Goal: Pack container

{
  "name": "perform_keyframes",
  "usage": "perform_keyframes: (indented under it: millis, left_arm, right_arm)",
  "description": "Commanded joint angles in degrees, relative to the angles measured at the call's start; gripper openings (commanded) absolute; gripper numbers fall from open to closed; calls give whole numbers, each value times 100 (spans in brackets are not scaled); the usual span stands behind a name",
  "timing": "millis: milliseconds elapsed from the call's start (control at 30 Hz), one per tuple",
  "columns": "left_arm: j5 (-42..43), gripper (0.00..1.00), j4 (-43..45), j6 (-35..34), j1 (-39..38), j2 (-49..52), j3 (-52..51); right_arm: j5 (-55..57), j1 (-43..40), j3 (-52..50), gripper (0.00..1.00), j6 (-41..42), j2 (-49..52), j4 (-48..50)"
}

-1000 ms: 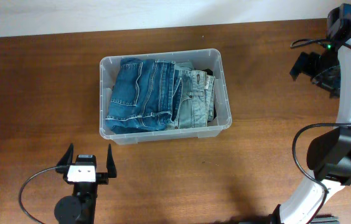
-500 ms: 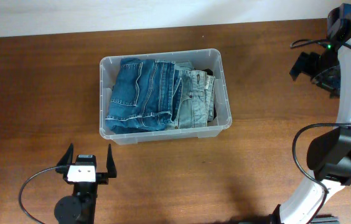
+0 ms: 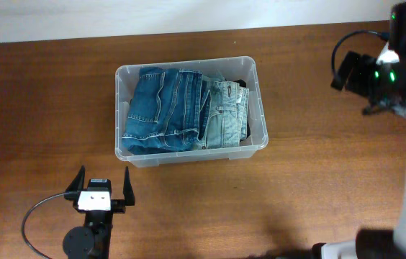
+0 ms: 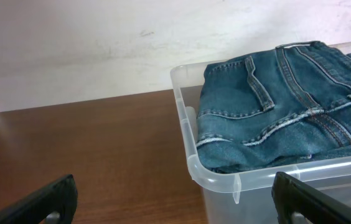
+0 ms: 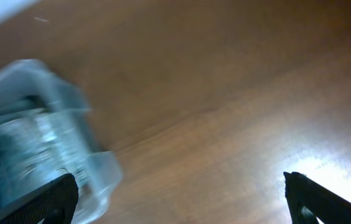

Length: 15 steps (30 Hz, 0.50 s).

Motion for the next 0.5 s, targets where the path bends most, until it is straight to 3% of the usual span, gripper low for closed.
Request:
perform_keyframes:
  millis: [0,300,467]
  left_arm:
    - [63,99,-15,52,33,-35,-24]
    - [63,99,-15,52,33,-35,-24]
    - [63,99,-15,52,33,-35,-24]
  right_arm:
    - [111,295,33,98,68,-656,4]
    - [144,376,-118,98,72,-1958,149]
    - [-173,374,-1547,98,72,-3143,1287]
